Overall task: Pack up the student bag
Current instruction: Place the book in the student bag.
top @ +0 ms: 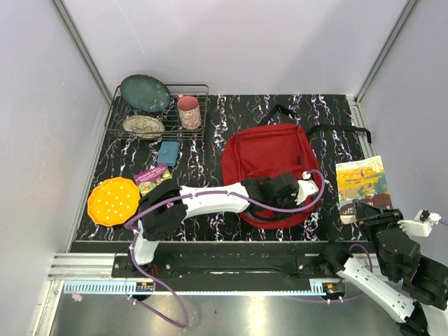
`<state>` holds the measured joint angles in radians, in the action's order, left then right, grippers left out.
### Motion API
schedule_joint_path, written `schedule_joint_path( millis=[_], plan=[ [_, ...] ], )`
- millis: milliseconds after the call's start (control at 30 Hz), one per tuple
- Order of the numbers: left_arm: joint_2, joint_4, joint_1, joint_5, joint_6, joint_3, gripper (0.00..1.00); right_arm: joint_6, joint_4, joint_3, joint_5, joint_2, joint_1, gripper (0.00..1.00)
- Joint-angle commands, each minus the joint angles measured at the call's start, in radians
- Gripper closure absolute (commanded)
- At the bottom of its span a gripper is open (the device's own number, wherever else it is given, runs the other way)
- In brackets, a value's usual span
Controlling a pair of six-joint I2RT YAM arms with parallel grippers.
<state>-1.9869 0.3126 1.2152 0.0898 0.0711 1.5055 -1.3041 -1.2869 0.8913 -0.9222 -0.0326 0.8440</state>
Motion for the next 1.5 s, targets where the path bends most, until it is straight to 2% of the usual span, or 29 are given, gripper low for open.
schedule_joint_path(
  millis=[0, 67, 100, 133, 433, 600, 700, 967, 1133, 1300, 1467],
  plan=[
    [0.028, -0.024, -0.002, -0.056, 0.007, 0.041, 0.74, -0.06, 0.012, 0.034, -0.037, 0.017, 0.0, 1.0],
    [0.031, -0.024, -0.002, -0.061, 0.007, 0.041, 0.89, -0.066, 0.001, 0.032, -0.029, 0.019, 0.0, 1.0],
    [0.031, -0.023, -0.002, -0.068, 0.006, 0.041, 0.99, -0.073, -0.003, 0.031, -0.026, 0.017, -0.002, 1.0],
    [0.033, -0.02, -0.002, -0.071, 0.006, 0.038, 1.0, -0.073, -0.003, 0.029, -0.021, 0.017, 0.0, 1.0],
    [0.112, 0.009, -0.029, -0.127, 0.01, 0.047, 1.0, -0.095, -0.046, 0.038, 0.011, 0.016, 0.0, 1.0],
    [0.177, 0.026, -0.092, -0.096, 0.047, 0.053, 1.0, -0.112, -0.115, 0.081, 0.04, 0.017, -0.002, 1.0],
    [0.207, 0.028, -0.128, -0.032, 0.059, 0.058, 1.0, -0.081, -0.092, 0.09, 0.063, 0.019, -0.002, 1.0],
    [0.272, 0.028, -0.235, -0.033, 0.136, 0.159, 1.0, -0.075, -0.034, 0.103, 0.146, 0.019, -0.002, 1.0],
    [0.301, 0.025, -0.237, -0.088, 0.125, 0.251, 1.0, -0.075, -0.038, 0.135, 0.187, 0.019, -0.002, 1.0],
    [0.333, -0.03, -0.229, -0.088, 0.124, 0.265, 1.0, -0.069, -0.02, 0.133, 0.278, 0.019, -0.002, 1.0],
    [0.309, -0.01, -0.158, -0.128, 0.078, 0.305, 1.0, -0.064, 0.04, 0.077, 0.405, 0.019, -0.003, 1.0]
  ],
)
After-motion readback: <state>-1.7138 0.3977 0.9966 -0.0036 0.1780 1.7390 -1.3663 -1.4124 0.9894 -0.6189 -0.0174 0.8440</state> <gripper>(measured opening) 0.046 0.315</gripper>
